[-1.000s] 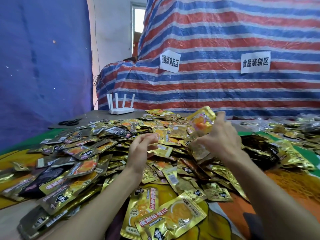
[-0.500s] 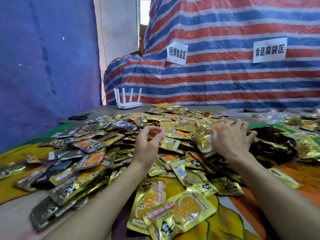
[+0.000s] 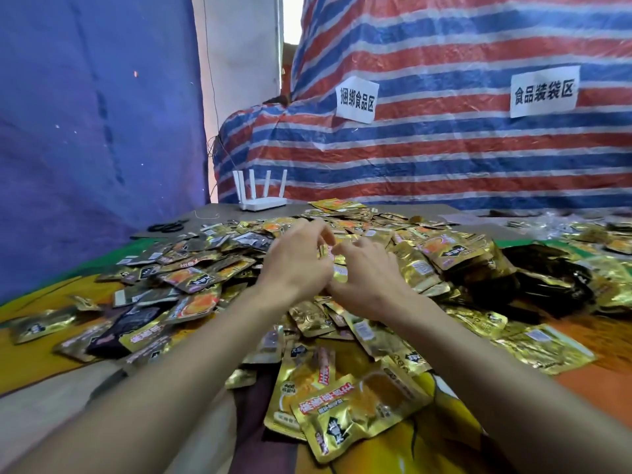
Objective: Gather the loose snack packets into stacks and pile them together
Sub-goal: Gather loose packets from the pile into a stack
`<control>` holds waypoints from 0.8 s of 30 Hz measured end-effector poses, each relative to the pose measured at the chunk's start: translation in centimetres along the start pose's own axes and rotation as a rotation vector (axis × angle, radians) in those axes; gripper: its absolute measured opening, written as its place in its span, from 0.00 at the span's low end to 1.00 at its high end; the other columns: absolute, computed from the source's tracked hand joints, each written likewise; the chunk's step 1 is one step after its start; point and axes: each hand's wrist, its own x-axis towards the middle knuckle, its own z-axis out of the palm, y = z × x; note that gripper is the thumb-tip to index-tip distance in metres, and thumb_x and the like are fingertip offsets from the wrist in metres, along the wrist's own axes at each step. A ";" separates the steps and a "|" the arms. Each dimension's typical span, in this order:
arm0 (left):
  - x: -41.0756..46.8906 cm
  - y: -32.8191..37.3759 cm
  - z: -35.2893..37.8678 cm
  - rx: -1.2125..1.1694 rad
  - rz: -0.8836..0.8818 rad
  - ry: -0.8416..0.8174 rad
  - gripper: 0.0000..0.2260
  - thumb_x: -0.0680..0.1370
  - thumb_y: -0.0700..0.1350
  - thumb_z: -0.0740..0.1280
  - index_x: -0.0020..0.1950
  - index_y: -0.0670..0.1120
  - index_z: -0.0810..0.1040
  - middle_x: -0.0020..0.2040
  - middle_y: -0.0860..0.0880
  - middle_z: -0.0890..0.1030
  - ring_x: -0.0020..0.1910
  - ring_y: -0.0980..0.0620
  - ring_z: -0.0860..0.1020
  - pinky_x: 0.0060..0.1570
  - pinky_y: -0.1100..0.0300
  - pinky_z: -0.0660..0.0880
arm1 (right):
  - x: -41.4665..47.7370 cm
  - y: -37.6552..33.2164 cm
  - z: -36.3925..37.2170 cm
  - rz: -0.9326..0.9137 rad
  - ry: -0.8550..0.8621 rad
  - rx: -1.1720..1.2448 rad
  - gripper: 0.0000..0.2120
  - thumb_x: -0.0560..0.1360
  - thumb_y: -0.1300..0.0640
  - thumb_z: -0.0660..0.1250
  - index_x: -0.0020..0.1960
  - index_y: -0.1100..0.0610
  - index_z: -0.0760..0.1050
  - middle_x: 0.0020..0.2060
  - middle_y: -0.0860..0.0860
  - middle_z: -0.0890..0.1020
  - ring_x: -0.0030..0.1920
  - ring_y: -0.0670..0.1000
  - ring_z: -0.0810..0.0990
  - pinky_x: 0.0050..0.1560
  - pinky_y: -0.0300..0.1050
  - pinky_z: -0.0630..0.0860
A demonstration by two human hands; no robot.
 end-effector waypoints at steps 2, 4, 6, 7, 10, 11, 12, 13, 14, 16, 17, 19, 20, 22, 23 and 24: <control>0.3 0.1 -2.7 0.201 -0.111 -0.202 0.12 0.74 0.42 0.68 0.57 0.50 0.75 0.59 0.49 0.76 0.57 0.48 0.75 0.60 0.47 0.75 | 0.3 -0.9 0.6 0.023 -0.127 0.001 0.24 0.76 0.46 0.67 0.69 0.53 0.70 0.61 0.57 0.73 0.66 0.61 0.69 0.60 0.57 0.66; 0.0 -0.7 -5.1 0.436 -0.202 -0.435 0.20 0.74 0.48 0.70 0.65 0.48 0.72 0.62 0.48 0.76 0.58 0.48 0.76 0.57 0.51 0.76 | 0.4 -1.7 1.1 0.032 -0.233 0.009 0.26 0.75 0.44 0.68 0.69 0.53 0.70 0.64 0.58 0.72 0.69 0.62 0.68 0.65 0.59 0.66; -1.0 -2.0 -6.9 0.651 -0.297 -0.610 0.30 0.73 0.57 0.73 0.70 0.46 0.69 0.63 0.48 0.76 0.58 0.47 0.77 0.50 0.55 0.75 | 0.5 -2.4 1.6 0.047 -0.330 0.012 0.31 0.74 0.39 0.69 0.71 0.52 0.68 0.69 0.59 0.70 0.71 0.63 0.65 0.69 0.62 0.64; -1.6 -3.0 -7.5 0.732 -0.355 -0.662 0.35 0.71 0.62 0.74 0.71 0.46 0.69 0.63 0.48 0.77 0.58 0.47 0.77 0.49 0.55 0.75 | 0.5 -2.6 1.8 0.064 -0.384 0.010 0.35 0.73 0.34 0.69 0.72 0.51 0.67 0.71 0.58 0.69 0.72 0.63 0.65 0.70 0.63 0.63; -3.2 -6.2 -8.4 0.742 -0.541 -0.739 0.50 0.64 0.70 0.76 0.76 0.46 0.63 0.67 0.47 0.75 0.62 0.45 0.76 0.55 0.54 0.77 | 0.6 -3.0 2.2 0.119 -0.543 0.015 0.48 0.65 0.21 0.66 0.73 0.51 0.66 0.74 0.56 0.68 0.73 0.61 0.66 0.71 0.63 0.67; -3.7 -7.1 -8.5 0.687 -0.587 -0.751 0.54 0.63 0.71 0.76 0.78 0.45 0.59 0.72 0.47 0.72 0.65 0.44 0.75 0.58 0.53 0.77 | 0.6 -3.2 2.4 0.128 -0.567 0.012 0.51 0.62 0.18 0.64 0.72 0.51 0.67 0.74 0.56 0.69 0.72 0.61 0.67 0.71 0.63 0.67; -4.0 -7.8 -8.6 0.643 -0.603 -0.762 0.55 0.63 0.71 0.75 0.79 0.46 0.57 0.75 0.47 0.70 0.68 0.44 0.74 0.60 0.53 0.76 | 0.6 -3.4 2.5 0.136 -0.575 0.003 0.53 0.59 0.16 0.62 0.71 0.51 0.68 0.73 0.56 0.69 0.71 0.61 0.68 0.71 0.63 0.67; -4.2 -8.3 -8.8 0.620 -0.589 -0.767 0.52 0.64 0.70 0.75 0.79 0.47 0.58 0.74 0.48 0.71 0.67 0.46 0.74 0.59 0.54 0.75 | 0.6 -3.7 2.7 0.143 -0.573 -0.011 0.54 0.58 0.14 0.60 0.69 0.52 0.70 0.72 0.57 0.70 0.71 0.61 0.68 0.71 0.64 0.66; -4.2 -8.8 -8.9 0.612 -0.566 -0.763 0.47 0.66 0.68 0.75 0.77 0.48 0.61 0.69 0.49 0.74 0.62 0.48 0.77 0.55 0.56 0.76 | 0.5 -4.0 2.8 0.148 -0.571 -0.028 0.55 0.57 0.13 0.59 0.68 0.53 0.71 0.72 0.58 0.70 0.71 0.62 0.67 0.71 0.66 0.65; -3.9 -9.5 -8.9 0.597 -0.518 -0.685 0.31 0.73 0.58 0.74 0.72 0.48 0.68 0.60 0.49 0.78 0.52 0.50 0.78 0.46 0.57 0.76 | 0.5 -4.8 3.2 0.154 -0.579 -0.056 0.58 0.56 0.12 0.56 0.69 0.55 0.71 0.73 0.59 0.68 0.73 0.64 0.65 0.72 0.67 0.62; -3.7 -9.9 -8.7 0.582 -0.498 -0.618 0.22 0.76 0.51 0.71 0.68 0.48 0.72 0.58 0.48 0.79 0.51 0.50 0.78 0.46 0.56 0.76 | 0.5 -5.2 3.3 0.155 -0.586 -0.059 0.59 0.56 0.12 0.56 0.70 0.55 0.71 0.74 0.60 0.68 0.74 0.64 0.63 0.72 0.68 0.62; -3.4 -10.6 -8.1 0.559 -0.466 -0.463 0.08 0.77 0.43 0.64 0.56 0.47 0.76 0.52 0.46 0.78 0.50 0.46 0.77 0.43 0.54 0.75 | 0.8 -5.8 3.6 0.165 -0.574 -0.025 0.55 0.57 0.14 0.60 0.69 0.54 0.71 0.72 0.60 0.69 0.72 0.64 0.65 0.71 0.67 0.64; -3.4 -10.9 -7.8 0.562 -0.453 -0.392 0.03 0.78 0.43 0.63 0.51 0.47 0.74 0.49 0.47 0.77 0.49 0.45 0.76 0.42 0.54 0.73 | 0.9 -6.0 3.7 0.172 -0.543 0.024 0.49 0.58 0.16 0.63 0.63 0.54 0.73 0.67 0.59 0.73 0.69 0.63 0.68 0.69 0.65 0.66; -3.5 -11.0 -7.1 0.574 -0.429 -0.284 0.07 0.81 0.48 0.63 0.46 0.48 0.69 0.47 0.48 0.74 0.49 0.44 0.74 0.43 0.54 0.69 | 1.1 -6.2 4.2 0.181 -0.448 0.160 0.36 0.60 0.22 0.71 0.45 0.53 0.70 0.49 0.53 0.76 0.56 0.58 0.73 0.61 0.59 0.67; -3.5 -11.0 -6.9 0.572 -0.421 -0.240 0.10 0.82 0.51 0.63 0.44 0.49 0.69 0.47 0.48 0.74 0.49 0.44 0.74 0.44 0.54 0.68 | 1.1 -6.2 4.4 0.185 -0.412 0.211 0.33 0.61 0.26 0.74 0.41 0.52 0.67 0.42 0.50 0.74 0.51 0.56 0.73 0.61 0.60 0.67; -3.5 -10.8 -6.6 0.561 -0.403 -0.191 0.11 0.82 0.54 0.63 0.43 0.49 0.69 0.47 0.48 0.75 0.48 0.44 0.74 0.44 0.53 0.69 | 1.1 -6.1 4.5 0.188 -0.388 0.242 0.32 0.62 0.28 0.76 0.39 0.52 0.65 0.38 0.49 0.73 0.48 0.56 0.73 0.60 0.59 0.67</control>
